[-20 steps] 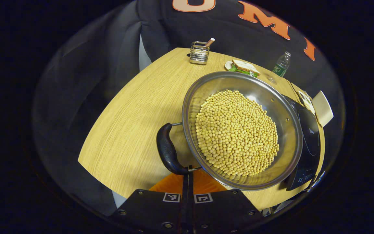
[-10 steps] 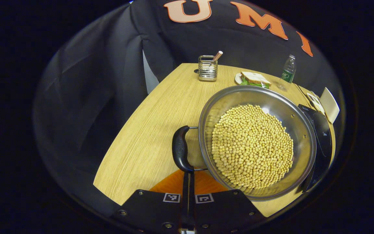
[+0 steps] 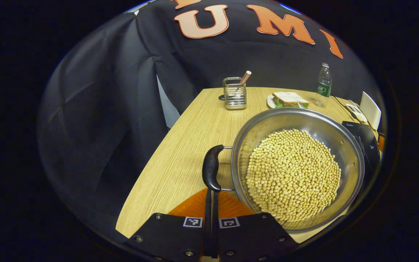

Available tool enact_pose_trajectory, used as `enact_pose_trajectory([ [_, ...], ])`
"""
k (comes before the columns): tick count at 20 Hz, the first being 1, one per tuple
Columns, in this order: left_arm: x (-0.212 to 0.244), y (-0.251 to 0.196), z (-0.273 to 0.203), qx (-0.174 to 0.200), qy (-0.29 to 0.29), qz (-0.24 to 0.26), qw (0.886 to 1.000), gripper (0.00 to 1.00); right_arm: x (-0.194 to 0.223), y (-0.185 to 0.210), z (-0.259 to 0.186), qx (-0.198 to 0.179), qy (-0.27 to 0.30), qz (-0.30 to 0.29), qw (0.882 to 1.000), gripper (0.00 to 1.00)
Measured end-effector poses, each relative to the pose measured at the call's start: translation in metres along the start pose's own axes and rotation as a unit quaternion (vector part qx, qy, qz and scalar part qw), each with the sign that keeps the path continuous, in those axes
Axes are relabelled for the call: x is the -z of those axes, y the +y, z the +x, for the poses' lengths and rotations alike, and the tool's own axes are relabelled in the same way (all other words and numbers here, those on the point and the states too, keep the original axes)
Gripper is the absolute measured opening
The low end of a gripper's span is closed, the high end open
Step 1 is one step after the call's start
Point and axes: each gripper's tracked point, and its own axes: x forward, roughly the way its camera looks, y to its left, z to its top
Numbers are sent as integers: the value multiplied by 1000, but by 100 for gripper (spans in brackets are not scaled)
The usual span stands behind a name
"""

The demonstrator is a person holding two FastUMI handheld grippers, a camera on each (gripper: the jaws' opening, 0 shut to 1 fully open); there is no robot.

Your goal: First push the handle of the pot to place it horizontally, then grasp the pot with both hands and set it on the induction cooktop.

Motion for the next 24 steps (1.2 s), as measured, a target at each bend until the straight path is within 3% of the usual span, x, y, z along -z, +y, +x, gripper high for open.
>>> enact_pose_trajectory([
  [6,-16,5,-4,3,-28,5,1000,2,12,15,19,8,28,-4,1000,88],
  [9,-54,12,-25,4,-82,10,997,2,9,19,27,16,35,2,999,87],
  [12,-89,3,-47,33,-120,15,992,2,5,26,33,22,40,-1,999,87],
  [13,-98,-4,-51,50,-123,13,991,7,4,26,35,27,44,-5,999,87],
  [14,-105,-11,-58,66,-120,8,991,23,3,26,39,31,48,-7,998,87],
  [15,-113,-16,-62,82,-122,-1,989,29,2,27,40,35,51,-10,998,87],
  [16,-121,-20,-65,96,-121,-6,988,43,-1,28,41,39,53,-14,998,87],
  [17,-128,-21,-69,102,-120,-7,988,49,-1,26,42,47,55,-18,997,87],
  [20,-151,-9,-75,86,-130,1,988,87,-5,28,45,56,61,-26,996,87],
  [22,-161,-9,-73,86,-138,12,987,85,-3,30,49,57,68,-27,996,87],
  [24,-146,-16,-60,96,-110,19,989,85,4,36,53,52,80,-32,995,87],
])
